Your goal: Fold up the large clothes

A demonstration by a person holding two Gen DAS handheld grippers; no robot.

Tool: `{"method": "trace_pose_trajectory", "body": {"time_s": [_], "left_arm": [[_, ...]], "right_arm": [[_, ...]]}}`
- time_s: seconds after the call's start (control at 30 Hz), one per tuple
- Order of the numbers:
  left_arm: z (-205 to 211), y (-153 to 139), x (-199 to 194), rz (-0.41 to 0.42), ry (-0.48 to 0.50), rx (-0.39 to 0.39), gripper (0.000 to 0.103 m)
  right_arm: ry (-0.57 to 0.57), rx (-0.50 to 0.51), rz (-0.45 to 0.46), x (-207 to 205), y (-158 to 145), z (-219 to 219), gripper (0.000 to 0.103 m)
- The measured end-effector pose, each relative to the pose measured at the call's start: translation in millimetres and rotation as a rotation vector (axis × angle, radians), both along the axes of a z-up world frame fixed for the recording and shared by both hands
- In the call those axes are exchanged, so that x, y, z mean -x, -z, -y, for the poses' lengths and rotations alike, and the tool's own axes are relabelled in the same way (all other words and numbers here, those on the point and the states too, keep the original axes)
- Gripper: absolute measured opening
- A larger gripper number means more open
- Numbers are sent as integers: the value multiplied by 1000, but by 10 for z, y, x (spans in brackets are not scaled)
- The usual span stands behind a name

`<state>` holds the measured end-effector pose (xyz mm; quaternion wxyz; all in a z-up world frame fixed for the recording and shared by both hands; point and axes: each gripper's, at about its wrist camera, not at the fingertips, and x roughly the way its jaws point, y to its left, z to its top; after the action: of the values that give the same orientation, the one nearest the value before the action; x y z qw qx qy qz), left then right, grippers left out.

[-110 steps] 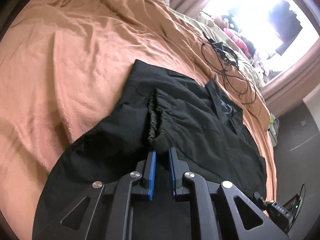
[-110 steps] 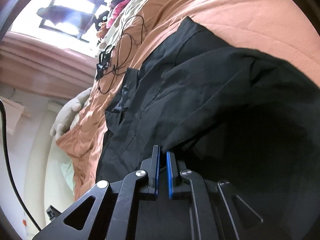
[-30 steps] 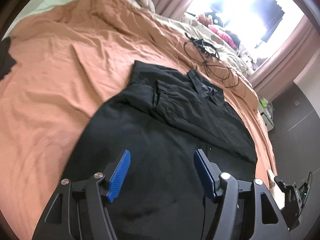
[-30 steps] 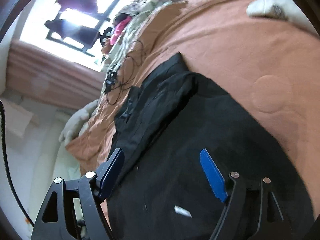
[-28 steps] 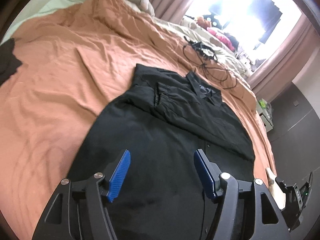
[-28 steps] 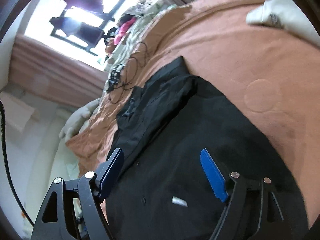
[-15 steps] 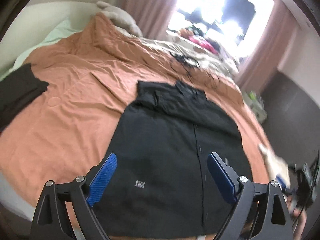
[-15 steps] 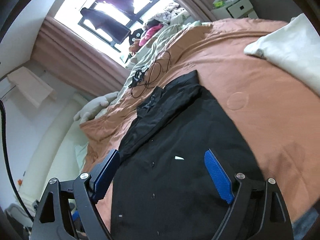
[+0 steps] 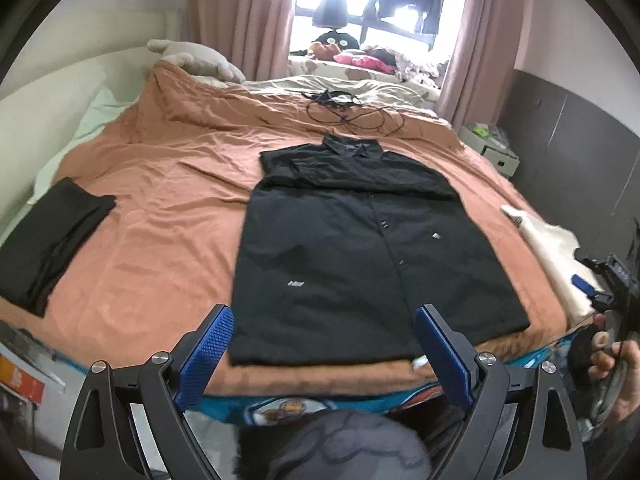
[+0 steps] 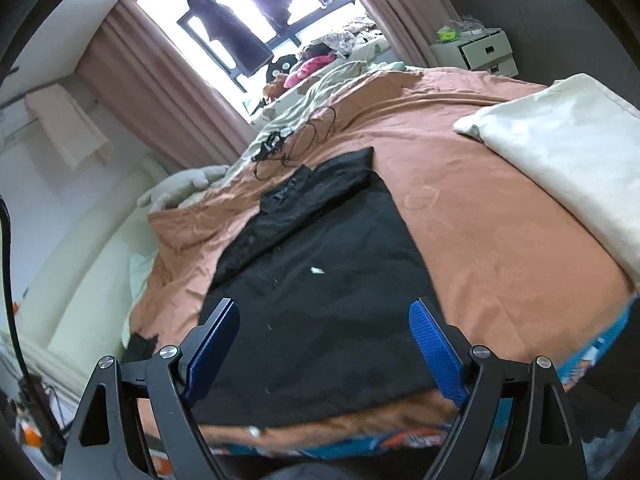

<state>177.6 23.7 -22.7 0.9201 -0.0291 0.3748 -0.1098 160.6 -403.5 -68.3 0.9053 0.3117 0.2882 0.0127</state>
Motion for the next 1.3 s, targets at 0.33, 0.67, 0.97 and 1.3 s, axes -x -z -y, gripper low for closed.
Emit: {"method": "trace_pose_trajectory", "body": {"time_s": [0.33, 0.67, 0.97, 1.3], "left_arm": [[-395, 325, 346, -21, -79, 75, 95], [-850, 640, 358, -71, -166, 267, 100], [-993, 971, 31, -167, -213, 392, 75], [-1111, 1471, -421, -268, -256, 517, 52]], "right_arm": [[2, -4, -68, 533, 409, 94, 103], [20, -105, -81, 668, 745, 202, 103], [-3, -185, -111, 343, 970, 233, 79], [-19, -266, -185, -98, 1369, 278, 63]]}}
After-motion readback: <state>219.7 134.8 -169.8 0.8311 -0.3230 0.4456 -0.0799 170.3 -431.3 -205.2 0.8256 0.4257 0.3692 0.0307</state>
